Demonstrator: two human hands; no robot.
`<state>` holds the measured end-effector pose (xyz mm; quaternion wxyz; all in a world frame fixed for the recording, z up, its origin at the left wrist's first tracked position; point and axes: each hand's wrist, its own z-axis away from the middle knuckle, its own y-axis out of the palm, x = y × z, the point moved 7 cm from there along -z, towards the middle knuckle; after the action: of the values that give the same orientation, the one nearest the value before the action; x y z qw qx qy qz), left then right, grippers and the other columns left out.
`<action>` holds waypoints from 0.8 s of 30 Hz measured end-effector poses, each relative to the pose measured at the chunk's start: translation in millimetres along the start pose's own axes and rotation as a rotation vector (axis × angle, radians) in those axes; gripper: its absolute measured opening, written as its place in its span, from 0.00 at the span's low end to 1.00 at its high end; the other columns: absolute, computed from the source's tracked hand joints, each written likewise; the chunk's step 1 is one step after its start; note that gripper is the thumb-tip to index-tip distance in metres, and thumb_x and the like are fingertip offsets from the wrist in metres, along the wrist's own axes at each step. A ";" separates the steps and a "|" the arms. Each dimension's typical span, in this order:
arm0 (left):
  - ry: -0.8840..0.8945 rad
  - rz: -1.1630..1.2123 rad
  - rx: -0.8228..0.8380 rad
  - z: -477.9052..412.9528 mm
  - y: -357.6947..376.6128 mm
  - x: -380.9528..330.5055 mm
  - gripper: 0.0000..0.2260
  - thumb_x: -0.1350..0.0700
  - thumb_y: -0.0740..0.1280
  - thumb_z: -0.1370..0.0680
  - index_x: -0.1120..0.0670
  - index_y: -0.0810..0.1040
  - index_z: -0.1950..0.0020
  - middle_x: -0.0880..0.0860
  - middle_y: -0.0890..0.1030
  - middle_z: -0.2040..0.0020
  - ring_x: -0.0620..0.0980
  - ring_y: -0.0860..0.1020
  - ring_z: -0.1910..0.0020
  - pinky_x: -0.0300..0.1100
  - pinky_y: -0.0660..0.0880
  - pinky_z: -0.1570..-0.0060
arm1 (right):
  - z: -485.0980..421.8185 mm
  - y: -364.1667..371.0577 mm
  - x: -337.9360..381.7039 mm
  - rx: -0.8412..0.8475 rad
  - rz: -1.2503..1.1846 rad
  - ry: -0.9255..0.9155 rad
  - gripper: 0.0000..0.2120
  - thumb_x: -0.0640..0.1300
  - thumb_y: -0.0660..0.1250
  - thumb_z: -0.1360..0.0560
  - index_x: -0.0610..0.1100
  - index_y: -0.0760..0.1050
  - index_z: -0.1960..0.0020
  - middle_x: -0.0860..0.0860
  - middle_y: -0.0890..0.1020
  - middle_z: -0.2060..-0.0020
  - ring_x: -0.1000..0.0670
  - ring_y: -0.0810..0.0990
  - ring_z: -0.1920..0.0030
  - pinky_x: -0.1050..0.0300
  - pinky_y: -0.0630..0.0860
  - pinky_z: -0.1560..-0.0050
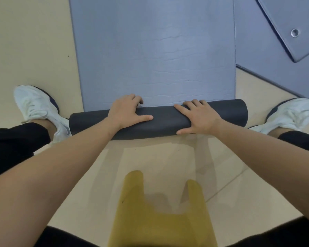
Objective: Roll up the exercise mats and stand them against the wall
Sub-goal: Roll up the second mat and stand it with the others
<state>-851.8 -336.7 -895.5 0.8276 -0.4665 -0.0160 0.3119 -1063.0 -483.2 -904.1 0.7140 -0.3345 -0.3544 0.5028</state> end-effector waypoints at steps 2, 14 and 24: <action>0.118 -0.062 -0.192 14.8 -6.6 -14.6 0.31 0.27 0.62 0.26 0.50 0.78 0.36 0.50 0.80 0.43 0.54 0.78 0.44 0.50 0.74 0.46 | -3.6 -1.5 -3.1 -0.007 -0.030 0.005 0.49 0.82 0.53 0.31 0.53 0.58 0.20 0.45 0.71 0.33 0.40 0.70 0.36 0.41 0.69 0.35; 0.092 -0.256 -0.192 32.5 22.4 -35.3 0.47 0.21 0.58 0.28 0.54 0.69 0.22 0.56 0.75 0.28 0.59 0.73 0.31 0.56 0.65 0.26 | -29.3 -20.0 -23.0 0.145 -0.250 0.014 0.46 0.82 0.57 0.32 0.55 0.63 0.22 0.49 0.70 0.37 0.44 0.70 0.37 0.44 0.70 0.36; 0.086 -0.065 0.005 -20.5 -21.0 -13.7 0.40 0.18 0.58 0.31 0.43 0.72 0.29 0.48 0.81 0.39 0.54 0.78 0.40 0.53 0.75 0.44 | 14.9 -52.1 8.5 -0.490 -0.070 0.158 0.37 0.70 0.64 0.26 0.41 0.75 0.30 0.40 0.79 0.38 0.37 0.76 0.38 0.36 0.69 0.34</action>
<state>-845.8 -367.3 -887.0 0.8383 -0.4767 0.0054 0.2644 -1048.4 -487.4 -851.3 0.6540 -0.5232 -0.4204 0.3490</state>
